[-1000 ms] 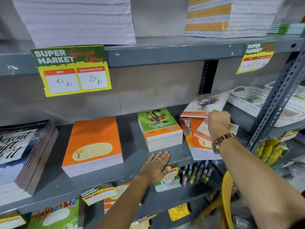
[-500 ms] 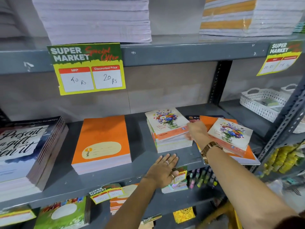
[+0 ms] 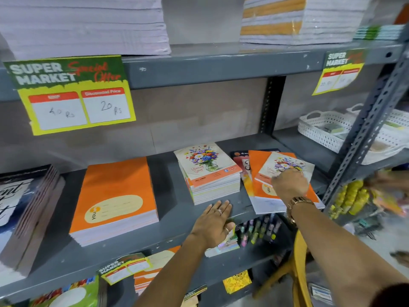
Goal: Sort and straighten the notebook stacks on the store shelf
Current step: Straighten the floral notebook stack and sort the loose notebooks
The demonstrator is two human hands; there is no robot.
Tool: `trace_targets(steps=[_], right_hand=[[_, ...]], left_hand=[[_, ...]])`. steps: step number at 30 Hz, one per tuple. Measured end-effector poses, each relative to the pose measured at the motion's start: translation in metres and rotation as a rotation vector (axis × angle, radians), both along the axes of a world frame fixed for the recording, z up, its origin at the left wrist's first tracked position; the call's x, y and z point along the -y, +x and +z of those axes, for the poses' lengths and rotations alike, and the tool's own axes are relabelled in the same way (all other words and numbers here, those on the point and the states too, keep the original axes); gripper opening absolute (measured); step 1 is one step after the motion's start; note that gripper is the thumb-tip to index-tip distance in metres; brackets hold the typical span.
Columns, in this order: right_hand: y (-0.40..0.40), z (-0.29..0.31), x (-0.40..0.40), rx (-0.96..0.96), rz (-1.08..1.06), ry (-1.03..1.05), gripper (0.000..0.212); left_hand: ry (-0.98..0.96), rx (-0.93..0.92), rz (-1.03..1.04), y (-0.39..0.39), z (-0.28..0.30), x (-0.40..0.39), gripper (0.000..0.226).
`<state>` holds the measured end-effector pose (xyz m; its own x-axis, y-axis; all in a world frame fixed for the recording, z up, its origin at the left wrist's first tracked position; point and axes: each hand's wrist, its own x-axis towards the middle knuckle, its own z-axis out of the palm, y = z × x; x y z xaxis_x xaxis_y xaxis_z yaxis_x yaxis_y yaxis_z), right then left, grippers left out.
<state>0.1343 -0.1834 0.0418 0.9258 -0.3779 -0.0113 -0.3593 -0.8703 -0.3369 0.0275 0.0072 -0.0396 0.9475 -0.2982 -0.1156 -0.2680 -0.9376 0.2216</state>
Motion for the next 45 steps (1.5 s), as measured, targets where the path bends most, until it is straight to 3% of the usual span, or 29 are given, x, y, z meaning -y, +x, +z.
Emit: trace_targets(steps=[4,14,16,20,24,26,29,35,38,45], right_hand=[[-0.004,-0.009,0.027,-0.154,-0.073,-0.068,0.049],[0.010,-0.012,0.038,-0.181,-0.110,0.232,0.045],[0.013,-0.016,0.039,-0.149,-0.104,0.293,0.041],[0.013,-0.023,0.042,-0.013,-0.075,0.422,0.015],[0.011,-0.032,0.044,0.168,-0.138,0.789,0.019],[0.014,-0.024,0.040,0.201,-0.299,0.930,0.029],[0.018,-0.001,0.031,0.305,-0.404,0.949,0.029],[0.022,0.039,0.018,0.240,-0.072,1.326,0.039],[0.017,0.048,-0.012,0.187,-0.056,1.453,0.036],[0.004,0.032,-0.069,-0.022,0.190,1.248,0.023]], left_hand=[[0.015,-0.006,-0.017,0.009,0.000,0.015,0.062],[0.059,0.036,-0.025,0.012,-0.005,0.018,0.066],[0.064,0.034,-0.027,0.012,-0.005,0.018,0.066],[0.069,0.019,-0.024,0.012,-0.004,0.018,0.066],[0.054,-0.005,-0.013,0.011,0.000,0.019,0.064],[0.021,-0.025,-0.006,0.011,0.003,0.018,0.061],[-0.018,-0.046,0.013,0.009,0.008,0.013,0.058],[-0.017,-0.057,0.057,-0.002,0.011,-0.008,0.055],[-0.027,-0.067,0.070,-0.006,0.013,-0.018,0.054],[-0.026,-0.097,0.071,-0.015,0.011,-0.024,0.055]])
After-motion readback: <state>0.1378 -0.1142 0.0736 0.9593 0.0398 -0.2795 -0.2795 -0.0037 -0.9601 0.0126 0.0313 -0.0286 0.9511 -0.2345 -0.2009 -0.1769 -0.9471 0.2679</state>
